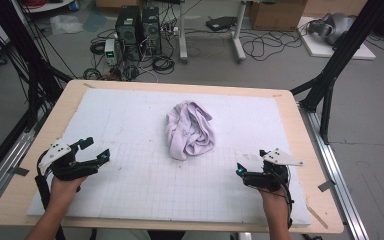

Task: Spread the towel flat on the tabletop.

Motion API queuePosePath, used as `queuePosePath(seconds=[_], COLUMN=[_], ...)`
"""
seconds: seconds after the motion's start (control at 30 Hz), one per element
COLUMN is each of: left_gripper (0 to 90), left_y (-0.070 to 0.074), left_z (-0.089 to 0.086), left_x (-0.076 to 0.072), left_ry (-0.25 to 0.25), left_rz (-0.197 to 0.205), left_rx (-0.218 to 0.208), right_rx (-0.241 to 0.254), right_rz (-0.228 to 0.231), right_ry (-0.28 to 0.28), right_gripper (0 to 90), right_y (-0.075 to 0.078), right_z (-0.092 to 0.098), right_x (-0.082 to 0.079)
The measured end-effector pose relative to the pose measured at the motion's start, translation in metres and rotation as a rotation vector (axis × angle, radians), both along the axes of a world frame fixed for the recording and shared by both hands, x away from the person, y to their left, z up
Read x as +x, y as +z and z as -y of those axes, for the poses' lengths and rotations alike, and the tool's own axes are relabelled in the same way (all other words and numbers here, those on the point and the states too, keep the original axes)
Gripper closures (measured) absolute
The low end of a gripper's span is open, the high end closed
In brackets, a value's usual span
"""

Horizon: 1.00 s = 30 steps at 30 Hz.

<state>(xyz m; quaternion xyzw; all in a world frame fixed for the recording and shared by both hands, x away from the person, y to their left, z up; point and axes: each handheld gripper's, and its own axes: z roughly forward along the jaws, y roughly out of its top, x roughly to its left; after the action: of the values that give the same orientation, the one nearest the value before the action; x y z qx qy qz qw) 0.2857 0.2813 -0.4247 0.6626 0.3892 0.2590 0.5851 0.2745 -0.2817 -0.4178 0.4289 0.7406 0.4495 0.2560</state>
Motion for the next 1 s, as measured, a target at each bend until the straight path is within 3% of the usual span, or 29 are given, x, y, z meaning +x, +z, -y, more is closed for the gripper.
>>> queuePosePath(seconds=[0.4, 0.73, 1.0], left_gripper=[18.3, 17.7, 17.6], left_y=[-0.002, 0.003, 0.008], left_z=[-0.001, 0.010, 0.025], left_x=[0.001, -0.003, 0.008], left_ry=[0.001, -0.046, -0.098], left_rz=[-0.009, -0.008, -0.050], left_rx=[0.010, 0.013, 0.007], right_rx=[0.013, -0.002, 0.015], right_rz=[-0.015, -0.007, -0.035], right_ry=[0.022, 0.024, 0.029], right_gripper=[5.5, 5.5, 5.4], right_y=[-0.003, 0.000, -0.001], right_z=[0.000, -0.004, -0.006], right_x=[0.005, -0.004, -0.001])
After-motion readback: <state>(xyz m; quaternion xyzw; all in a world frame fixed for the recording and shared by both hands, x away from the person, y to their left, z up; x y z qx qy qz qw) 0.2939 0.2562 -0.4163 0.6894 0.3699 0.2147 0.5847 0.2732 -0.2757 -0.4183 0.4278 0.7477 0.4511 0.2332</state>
